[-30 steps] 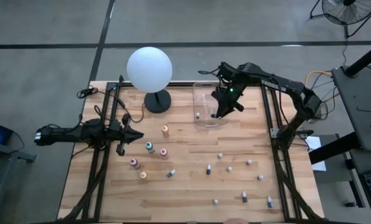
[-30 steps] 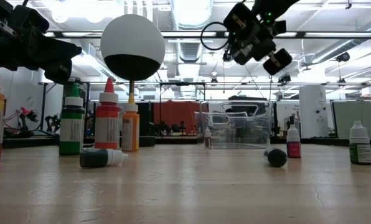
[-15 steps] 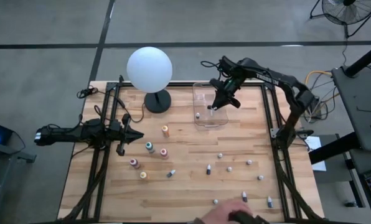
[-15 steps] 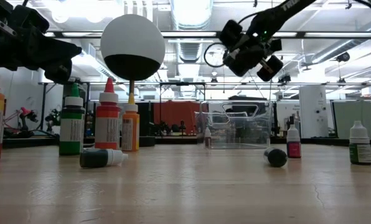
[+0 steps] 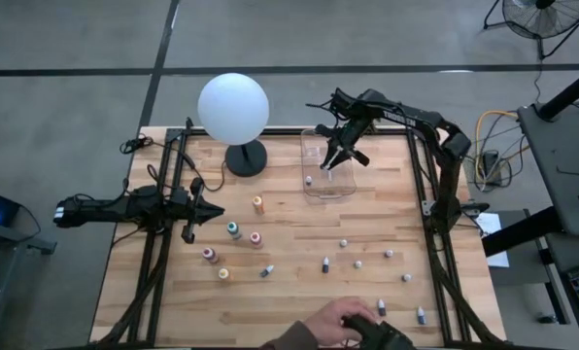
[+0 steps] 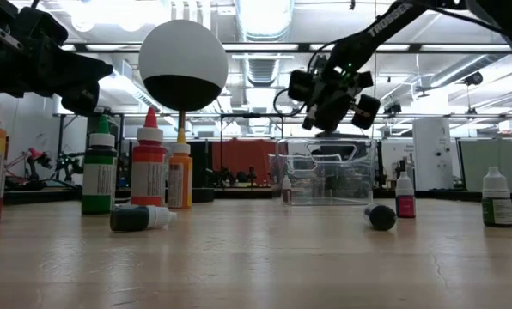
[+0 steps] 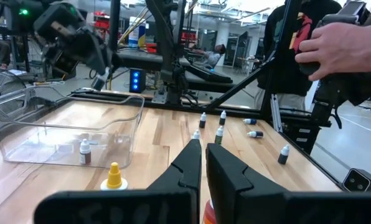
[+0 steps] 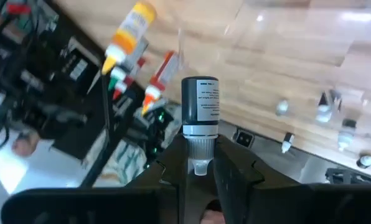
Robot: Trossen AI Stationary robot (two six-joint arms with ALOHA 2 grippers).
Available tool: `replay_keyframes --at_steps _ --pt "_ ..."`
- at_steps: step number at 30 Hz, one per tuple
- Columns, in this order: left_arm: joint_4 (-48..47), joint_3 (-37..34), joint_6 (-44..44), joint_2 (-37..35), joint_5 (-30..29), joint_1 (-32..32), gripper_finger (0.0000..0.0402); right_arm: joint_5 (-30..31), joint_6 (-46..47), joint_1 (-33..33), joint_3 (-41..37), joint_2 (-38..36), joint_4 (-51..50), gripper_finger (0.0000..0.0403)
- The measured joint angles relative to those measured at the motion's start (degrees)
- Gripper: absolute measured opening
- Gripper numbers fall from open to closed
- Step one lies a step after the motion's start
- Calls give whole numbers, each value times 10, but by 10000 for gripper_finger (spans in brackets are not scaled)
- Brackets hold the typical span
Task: Pick & Place food coloring
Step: Put the small black food coloring bottle into the transparent bin
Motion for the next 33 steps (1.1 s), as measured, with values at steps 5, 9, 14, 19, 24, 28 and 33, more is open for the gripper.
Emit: replay_keyframes --at_steps 5,9,14,19,24,28,33 --pt "0 0 0 0 0 0 0 11 42 0 13 27 -1 51" --pt "0 0 0 0 0 0 0 10 60 3 22 46 -2 51" --pt "0 0 0 0 0 0 0 6 75 10 24 66 -3 51" --pt "0 0 0 0 0 0 0 -1 85 12 24 82 -7 51" --pt "0 0 0 0 0 0 0 -12 89 12 24 91 -7 51" --pt "0 0 0 0 0 0 0 -12 91 12 24 99 -7 51" --pt "0 0 0 0 0 0 0 -11 91 12 24 105 -7 51"
